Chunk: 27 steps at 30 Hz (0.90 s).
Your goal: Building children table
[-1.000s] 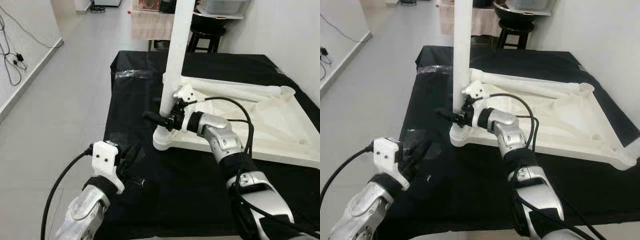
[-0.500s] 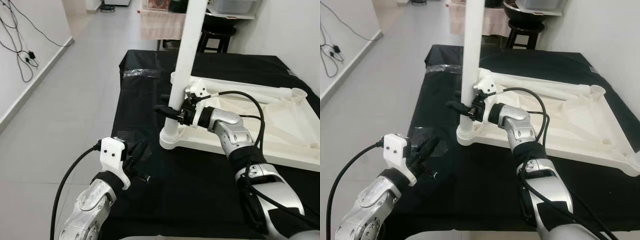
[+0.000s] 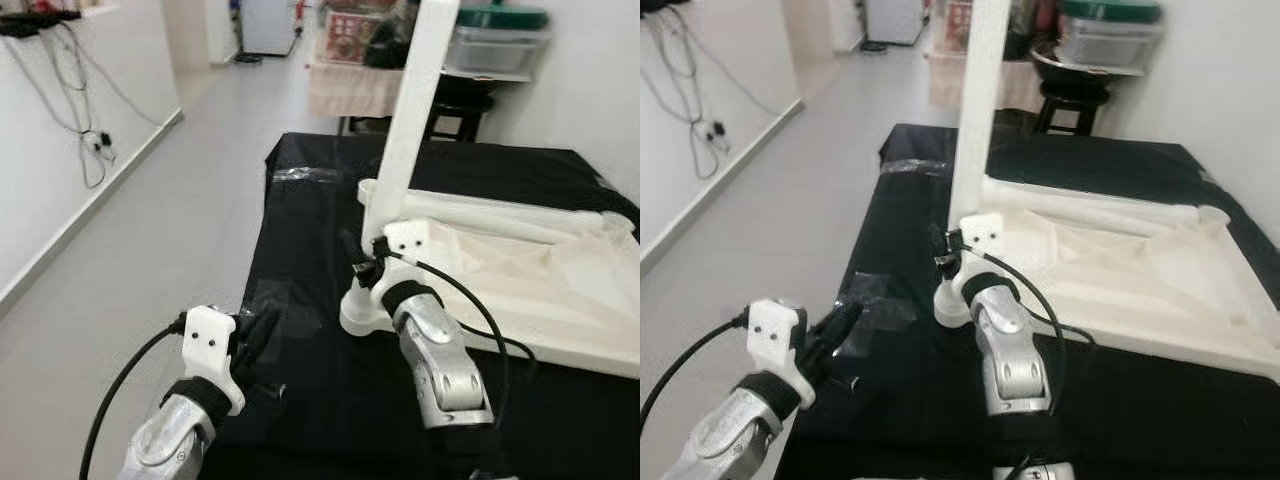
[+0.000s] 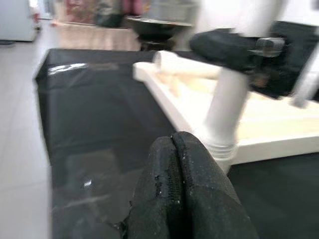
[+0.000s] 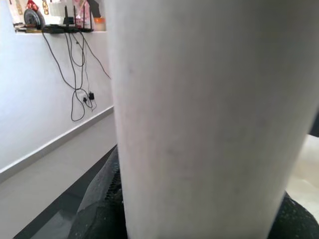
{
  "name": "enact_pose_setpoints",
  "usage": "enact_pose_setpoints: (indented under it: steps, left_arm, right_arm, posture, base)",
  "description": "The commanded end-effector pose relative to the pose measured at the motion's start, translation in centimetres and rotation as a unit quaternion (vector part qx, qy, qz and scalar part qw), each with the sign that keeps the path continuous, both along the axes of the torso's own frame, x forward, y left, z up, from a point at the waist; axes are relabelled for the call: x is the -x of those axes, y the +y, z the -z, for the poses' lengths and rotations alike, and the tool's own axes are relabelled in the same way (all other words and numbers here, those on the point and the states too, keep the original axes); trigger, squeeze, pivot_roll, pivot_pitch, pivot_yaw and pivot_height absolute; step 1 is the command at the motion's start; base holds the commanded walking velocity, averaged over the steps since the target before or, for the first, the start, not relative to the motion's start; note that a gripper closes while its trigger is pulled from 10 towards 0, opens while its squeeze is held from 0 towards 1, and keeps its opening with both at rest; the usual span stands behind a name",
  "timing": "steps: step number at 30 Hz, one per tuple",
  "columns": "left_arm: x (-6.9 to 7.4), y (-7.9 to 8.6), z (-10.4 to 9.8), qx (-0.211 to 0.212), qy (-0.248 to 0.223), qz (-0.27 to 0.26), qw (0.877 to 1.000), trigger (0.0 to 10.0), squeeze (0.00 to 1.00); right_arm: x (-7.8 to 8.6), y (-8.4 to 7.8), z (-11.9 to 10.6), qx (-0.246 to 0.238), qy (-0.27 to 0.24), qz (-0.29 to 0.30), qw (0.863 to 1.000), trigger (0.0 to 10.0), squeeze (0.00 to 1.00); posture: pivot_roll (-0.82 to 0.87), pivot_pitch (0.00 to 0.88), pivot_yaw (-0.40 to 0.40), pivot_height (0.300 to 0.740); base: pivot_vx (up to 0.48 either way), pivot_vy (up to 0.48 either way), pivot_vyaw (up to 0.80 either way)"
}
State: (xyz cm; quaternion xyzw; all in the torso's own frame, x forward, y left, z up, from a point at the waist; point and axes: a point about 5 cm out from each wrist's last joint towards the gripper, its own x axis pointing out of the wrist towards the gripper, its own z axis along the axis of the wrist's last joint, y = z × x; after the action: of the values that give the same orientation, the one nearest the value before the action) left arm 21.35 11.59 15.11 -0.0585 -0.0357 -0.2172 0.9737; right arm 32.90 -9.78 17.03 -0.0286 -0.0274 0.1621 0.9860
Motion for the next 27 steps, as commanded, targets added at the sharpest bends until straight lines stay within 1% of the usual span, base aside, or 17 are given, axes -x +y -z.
enact_pose_setpoints:
  steps: [1, 2, 3, 5, 6, 7, 9, 10, 11, 12, 14, 16, 17, 20, 23, 24, 27]
  left_arm:
    - [0.2, -0.1, -0.1, -0.014, 0.001, 0.009, 1.0, 10.0, 0.0]
    - [0.1, 0.0, -0.3, -0.017, -0.002, 0.011, 1.0, 10.0, 0.0]
    - [0.0, 0.1, -0.5, -0.023, -0.002, 0.016, 1.0, 10.0, 0.0]
    - [-0.1, 0.1, -0.5, -0.026, -0.001, 0.019, 0.999, 10.0, 0.0]
    - [0.0, 0.0, -0.4, -0.027, 0.006, 0.024, 0.999, 10.0, 0.0]
    - [0.0, 0.0, -0.4, -0.027, 0.006, 0.024, 0.999, 10.0, 0.0]
    - [0.2, 0.0, -0.1, -0.033, 0.011, 0.027, 0.999, 10.0, 0.0]
    - [0.4, 0.0, 0.2, -0.034, 0.021, 0.029, 0.999, 10.0, 0.0]
    - [0.5, 0.0, 0.5, -0.035, 0.027, 0.03, 0.999, 10.0, 0.0]
    - [0.5, 0.0, 0.5, -0.035, 0.027, 0.03, 0.999, 10.0, 0.0]
    - [0.3, -0.2, 0.9, -0.04, 0.026, 0.032, 0.998, 10.0, 0.0]
    - [0.0, -0.4, 1.0, -0.039, 0.019, 0.033, 0.999, 10.0, 0.0]
    - [-0.1, -0.5, 1.0, -0.039, 0.016, 0.035, 0.999, 10.0, 0.0]
    - [-0.1, -0.6, 0.9, -0.039, 0.017, 0.036, 0.998, 10.0, 0.0]
    - [-0.2, -0.7, 1.0, -0.05, 0.012, 0.037, 0.998, 10.0, 0.0]
    - [-0.3, -0.7, 1.0, -0.053, 0.008, 0.035, 0.998, 10.0, 0.0]
    - [-0.7, -0.7, 1.1, -0.048, 0.004, 0.024, 0.999, 10.0, 0.0]
  right_arm:
    - [-0.1, -1.0, 3.3, 0.051, 0.07, 0.027, 0.996, 10.0, 0.0]
    - [-0.6, -1.0, 2.9, 0.049, 0.067, 0.023, 0.996, 10.0, 0.0]
    - [-1.3, -0.9, 2.2, 0.038, 0.053, 0.002, 0.998, 10.0, 0.84]
    - [-1.5, -0.7, 1.6, 0.027, 0.045, -0.005, 0.999, 10.0, 0.84]
    - [-1.8, -0.5, 0.8, 0.019, 0.036, -0.032, 0.999, 10.0, 1.0]
    - [-1.8, -0.5, 0.8, 0.019, 0.036, -0.032, 0.999, 10.0, 1.0]
    - [-2.1, -0.2, -0.1, 0.015, 0.023, -0.062, 0.998, 10.0, 1.0]
    - [-2.2, -0.1, -1.0, 0.011, 0.008, -0.098, 0.995, 10.0, 1.0]
    - [-2.3, -0.2, -1.9, 0.027, -0.012, -0.155, 0.987, 10.0, 0.0]
    - [-2.3, -0.2, -1.9, 0.027, -0.012, -0.155, 0.987, 10.0, 0.0]
    - [-1.9, -0.4, -2.5, 0.068, -0.026, -0.279, 0.958, 10.0, 0.0]
    - [-2.2, -0.6, -2.6, 0.09, -0.016, -0.345, 0.934, 10.0, 0.0]
    - [-2.4, -0.7, -2.9, 0.092, -0.014, -0.355, 0.93, 10.0, 0.0]
    - [-3.0, -0.8, -3.3, 0.074, -0.006, -0.37, 0.926, 10.0, 0.0]
    - [-3.5, -0.9, -3.5, 0.072, 0.001, -0.378, 0.923, 10.0, 0.0]
    - [-3.6, -1.0, -3.5, 0.072, 0.003, -0.381, 0.922, 0.0, 0.0]
    - [-3.8, -1.0, -3.6, 0.066, 0.005, -0.385, 0.921, 0.0, 0.0]
  posture:
    - [0.06, 0.129, -0.019, 0.74]
    - [0.05, 0.135, -0.006, 0.74]
    - [0.05, 0.139, -0.001, 0.74]
    - [0.05, 0.139, 0.0, 0.74]
    - [0.05, 0.135, 0.002, 0.74]
    - [0.05, 0.135, 0.002, 0.74]
    - [0.06, 0.133, 0.002, 0.74]
    - [0.06, 0.127, 0.006, 0.74]
    - [0.06, 0.121, 0.006, 0.74]
    - [0.06, 0.121, 0.006, 0.74]
    - [0.07, 0.12, 0.002, 0.74]
    - [0.06, 0.119, -0.001, 0.74]
    - [0.06, 0.119, -0.001, 0.74]
    - [0.08, 0.122, -0.01, 0.74]
    - [0.08, 0.124, -0.021, 0.74]
    - [0.08, 0.123, -0.025, 0.74]
    - [0.05, 0.129, -0.024, 0.74]
  base:
    - [0.0, 0.0, 0.0]
    - [0.0, 0.0, 0.0]
    - [0.0, 0.0, 0.0]
    - [0.0, 0.0, 0.0]
    - [0.0, 0.0, 0.0]
    - [0.0, 0.0, 0.0]
    - [0.0, 0.0, 0.0]
    - [0.0, 0.0, 0.0]
    - [0.0, 0.0, 0.0]
    - [0.0, 0.0, 0.0]
    - [0.0, 0.0, 0.0]
    - [0.0, 0.0, 0.0]
    - [0.0, 0.0, 0.0]
    - [0.0, 0.0, 0.0]
    - [0.0, 0.0, 0.0]
    - [0.0, 0.0, 0.0]
    - [0.0, 0.0, 0.0]
